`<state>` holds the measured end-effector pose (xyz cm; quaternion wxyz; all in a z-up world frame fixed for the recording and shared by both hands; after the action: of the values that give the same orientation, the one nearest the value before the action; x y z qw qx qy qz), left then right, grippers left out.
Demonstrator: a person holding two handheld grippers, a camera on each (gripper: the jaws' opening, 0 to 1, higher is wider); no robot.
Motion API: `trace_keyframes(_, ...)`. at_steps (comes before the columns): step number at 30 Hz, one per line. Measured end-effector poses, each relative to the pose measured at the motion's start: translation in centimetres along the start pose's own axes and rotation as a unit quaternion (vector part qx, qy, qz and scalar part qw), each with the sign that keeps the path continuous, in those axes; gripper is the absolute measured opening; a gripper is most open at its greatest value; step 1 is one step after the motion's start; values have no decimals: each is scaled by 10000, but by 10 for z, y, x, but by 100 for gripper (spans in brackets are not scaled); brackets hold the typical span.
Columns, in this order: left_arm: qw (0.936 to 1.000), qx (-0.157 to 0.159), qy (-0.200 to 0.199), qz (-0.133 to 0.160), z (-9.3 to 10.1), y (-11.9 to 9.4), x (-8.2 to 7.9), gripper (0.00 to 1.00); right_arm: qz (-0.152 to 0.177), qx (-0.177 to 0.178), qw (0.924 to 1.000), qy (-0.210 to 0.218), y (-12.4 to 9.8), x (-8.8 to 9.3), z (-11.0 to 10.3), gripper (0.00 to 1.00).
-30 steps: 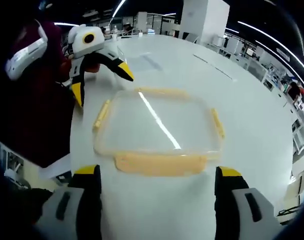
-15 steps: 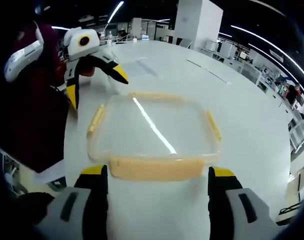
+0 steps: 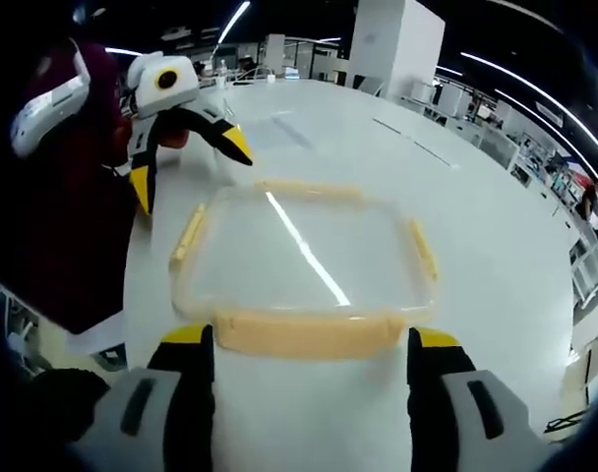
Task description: Snap each plastic latch of the storage box into its locked position after aligning the lid with the box until every specified latch is closed and the lid sits flush.
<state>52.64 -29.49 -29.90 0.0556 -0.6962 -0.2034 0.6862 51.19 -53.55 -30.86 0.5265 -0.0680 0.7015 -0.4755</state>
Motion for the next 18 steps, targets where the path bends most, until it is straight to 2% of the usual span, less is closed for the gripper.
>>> trace_keyframes(5, 10000, -18, 2, -12, -1, 0, 0, 67, 10, -93, 10000, 24, 1, 0, 2, 77)
trace_keyframes(18, 10000, 0, 68, 6, 0, 0, -2, 67, 111, -38, 9999, 67, -1, 4, 1, 75)
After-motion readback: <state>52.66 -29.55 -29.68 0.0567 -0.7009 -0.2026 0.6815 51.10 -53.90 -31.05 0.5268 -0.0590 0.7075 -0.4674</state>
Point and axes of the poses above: the point that each gripper's makers call its tool centre point, and the gripper's own axes: y roughly forward along the fingers, z roughly to its right, x roughly out of its underside, the point moved 7 cm from there along -y, roughly backward along the fingers, and after that the axes turned 6 degrees about -x, right-handed, at the moved point
